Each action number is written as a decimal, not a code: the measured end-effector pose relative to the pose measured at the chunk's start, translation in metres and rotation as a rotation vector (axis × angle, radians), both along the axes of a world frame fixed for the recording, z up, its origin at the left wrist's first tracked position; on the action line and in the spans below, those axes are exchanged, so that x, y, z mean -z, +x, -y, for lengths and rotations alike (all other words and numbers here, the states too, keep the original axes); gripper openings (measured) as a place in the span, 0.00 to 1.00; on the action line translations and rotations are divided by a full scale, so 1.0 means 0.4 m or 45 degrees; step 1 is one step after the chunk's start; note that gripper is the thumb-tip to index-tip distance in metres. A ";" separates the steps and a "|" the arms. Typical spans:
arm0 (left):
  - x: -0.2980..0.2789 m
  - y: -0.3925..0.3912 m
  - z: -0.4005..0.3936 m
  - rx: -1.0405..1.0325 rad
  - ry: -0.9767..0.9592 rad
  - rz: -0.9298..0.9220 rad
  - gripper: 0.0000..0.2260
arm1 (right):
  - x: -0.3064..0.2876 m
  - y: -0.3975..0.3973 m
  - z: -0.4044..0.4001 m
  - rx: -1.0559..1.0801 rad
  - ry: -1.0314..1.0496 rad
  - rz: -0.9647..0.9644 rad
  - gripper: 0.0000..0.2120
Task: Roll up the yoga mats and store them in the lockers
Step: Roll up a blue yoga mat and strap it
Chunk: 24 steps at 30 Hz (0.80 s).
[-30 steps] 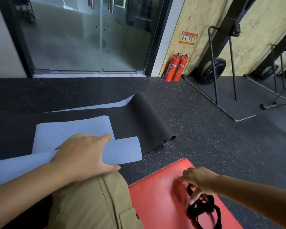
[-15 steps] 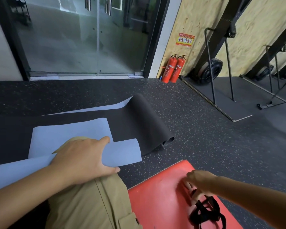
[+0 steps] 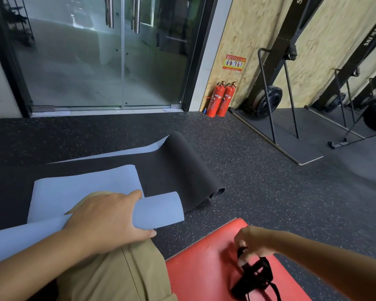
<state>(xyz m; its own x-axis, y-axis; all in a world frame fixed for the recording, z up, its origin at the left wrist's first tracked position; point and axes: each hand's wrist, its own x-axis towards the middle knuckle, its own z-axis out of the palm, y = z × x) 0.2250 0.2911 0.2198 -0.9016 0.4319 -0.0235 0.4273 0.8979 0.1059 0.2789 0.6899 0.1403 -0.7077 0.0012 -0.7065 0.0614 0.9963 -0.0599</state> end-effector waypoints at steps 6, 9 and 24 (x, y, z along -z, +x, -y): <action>-0.007 -0.001 -0.006 0.017 -0.006 0.025 0.35 | -0.059 -0.035 0.046 0.108 -0.133 0.045 0.13; -0.006 0.001 -0.003 0.014 -0.010 0.033 0.33 | -0.074 -0.049 0.065 0.147 -0.216 0.055 0.16; -0.010 -0.004 0.008 0.005 0.012 0.047 0.32 | -0.136 -0.119 0.036 0.509 -0.638 0.414 0.02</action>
<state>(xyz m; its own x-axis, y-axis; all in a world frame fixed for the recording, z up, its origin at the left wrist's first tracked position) 0.2234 0.2881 0.2236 -0.8985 0.4358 -0.0527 0.4265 0.8951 0.1301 0.2314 0.6754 0.1948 -0.4747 -0.1633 -0.8648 0.5082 0.7514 -0.4208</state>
